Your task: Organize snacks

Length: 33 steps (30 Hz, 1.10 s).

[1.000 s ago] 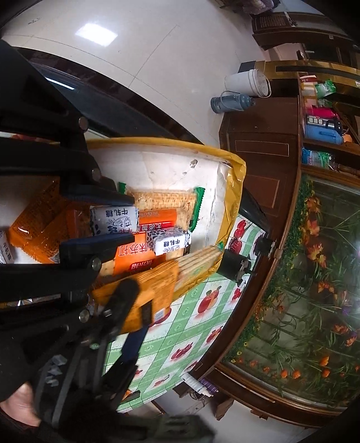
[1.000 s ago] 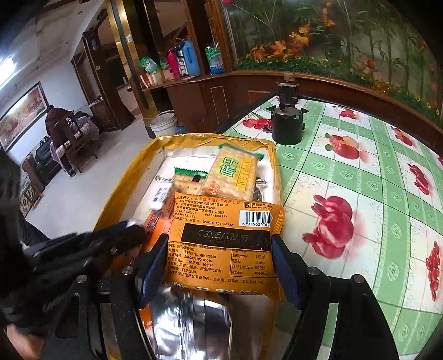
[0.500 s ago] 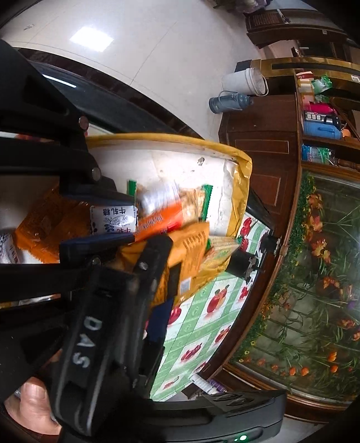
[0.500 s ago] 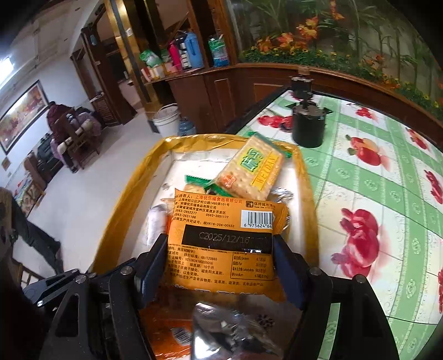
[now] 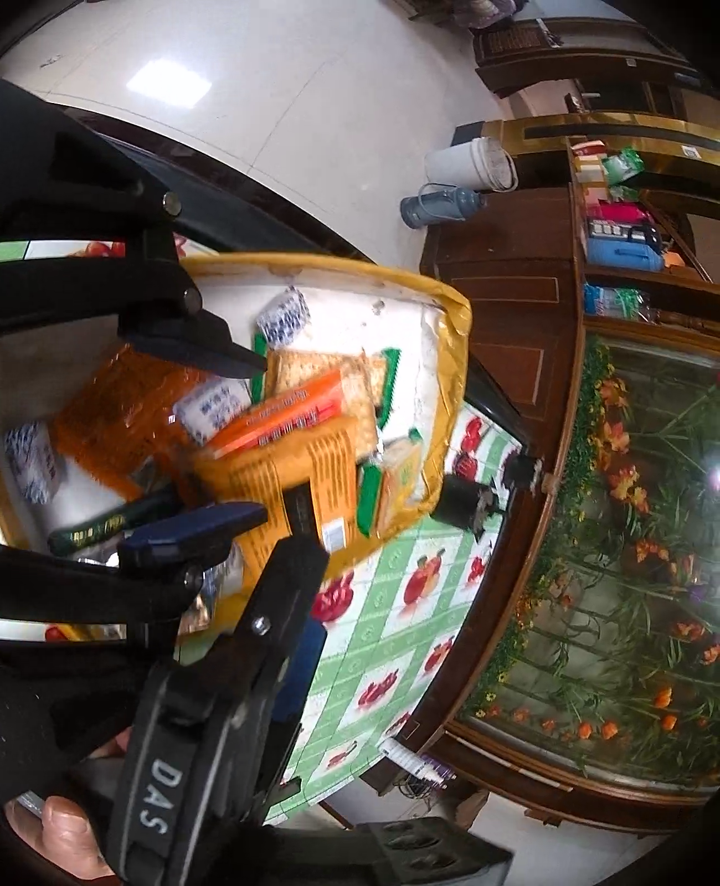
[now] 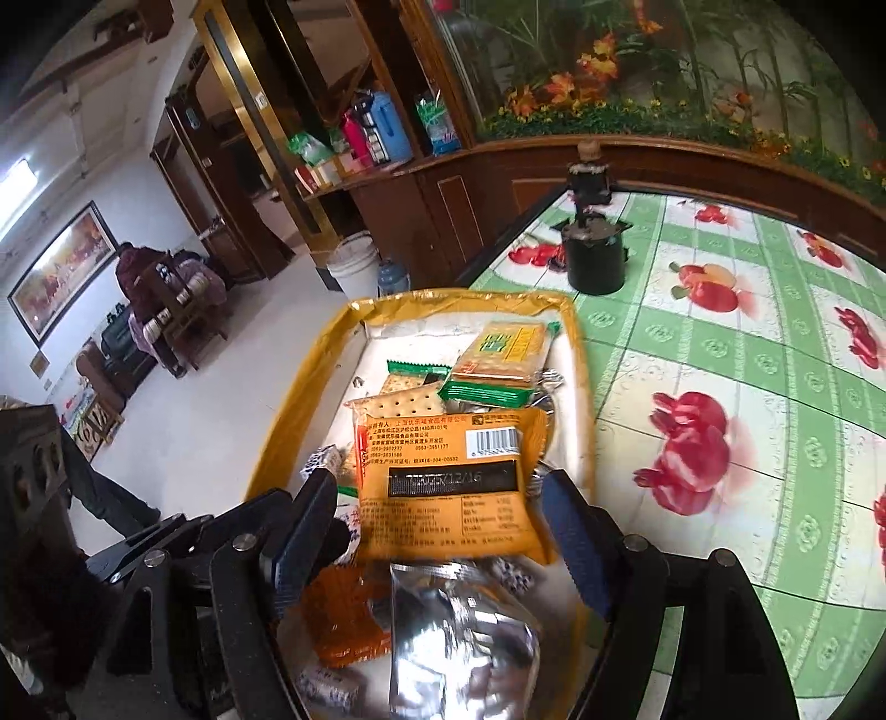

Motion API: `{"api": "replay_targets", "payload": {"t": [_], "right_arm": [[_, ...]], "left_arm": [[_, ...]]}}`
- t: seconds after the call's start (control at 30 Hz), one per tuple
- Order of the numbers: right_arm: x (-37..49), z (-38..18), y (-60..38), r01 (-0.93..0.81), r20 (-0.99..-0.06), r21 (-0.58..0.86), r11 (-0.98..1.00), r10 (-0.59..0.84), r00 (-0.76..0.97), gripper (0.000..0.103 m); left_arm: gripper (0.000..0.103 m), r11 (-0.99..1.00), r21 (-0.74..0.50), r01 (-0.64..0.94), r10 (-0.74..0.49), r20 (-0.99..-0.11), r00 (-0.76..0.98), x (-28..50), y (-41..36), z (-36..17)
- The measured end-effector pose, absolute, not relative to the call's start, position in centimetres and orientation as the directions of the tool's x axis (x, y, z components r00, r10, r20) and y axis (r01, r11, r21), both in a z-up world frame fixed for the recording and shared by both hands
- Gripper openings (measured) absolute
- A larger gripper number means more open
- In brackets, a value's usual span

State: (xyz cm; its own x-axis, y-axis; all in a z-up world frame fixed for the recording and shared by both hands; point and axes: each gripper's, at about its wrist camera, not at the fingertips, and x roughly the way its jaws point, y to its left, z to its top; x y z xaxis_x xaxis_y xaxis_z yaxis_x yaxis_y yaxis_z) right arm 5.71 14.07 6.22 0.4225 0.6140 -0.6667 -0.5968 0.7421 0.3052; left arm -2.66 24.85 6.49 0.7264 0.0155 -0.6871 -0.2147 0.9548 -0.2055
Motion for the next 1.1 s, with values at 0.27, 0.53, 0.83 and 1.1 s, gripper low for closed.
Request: {"api": "replay_targets", "payload": {"t": [0.27,0.53,0.83,1.1], "right_arm": [[5.1,7.0,7.5,-0.537,-0.630,0.349,0.768,0.617,0.471,0.081],[6.0,7.5,-0.8,-0.428,-0.587,0.422,0.799,0.601,0.543,0.081],[6.8,5.9,-7.2,-0.355,-0.595,0.447,0.821,0.569,0.568,0.081],[6.6,7.0,-14.1,-0.281,-0.575,0.400,0.872,0.478,0.664,0.081]], "left_arm": [[0.051,0.976,-0.166,-0.137,-0.010,-0.672,0.740,-2.3,20.3,8.1],[0.051,0.992,-0.112,-0.053,-0.038,-0.686,0.726,-1.4,14.8,8.2],[0.051,0.997,-0.060,0.040,-0.071,-0.723,0.687,-0.3,9.1,7.0],[0.061,0.968,-0.133,0.213,-0.236,-0.767,0.597,1.5,1.5,6.2]]}}
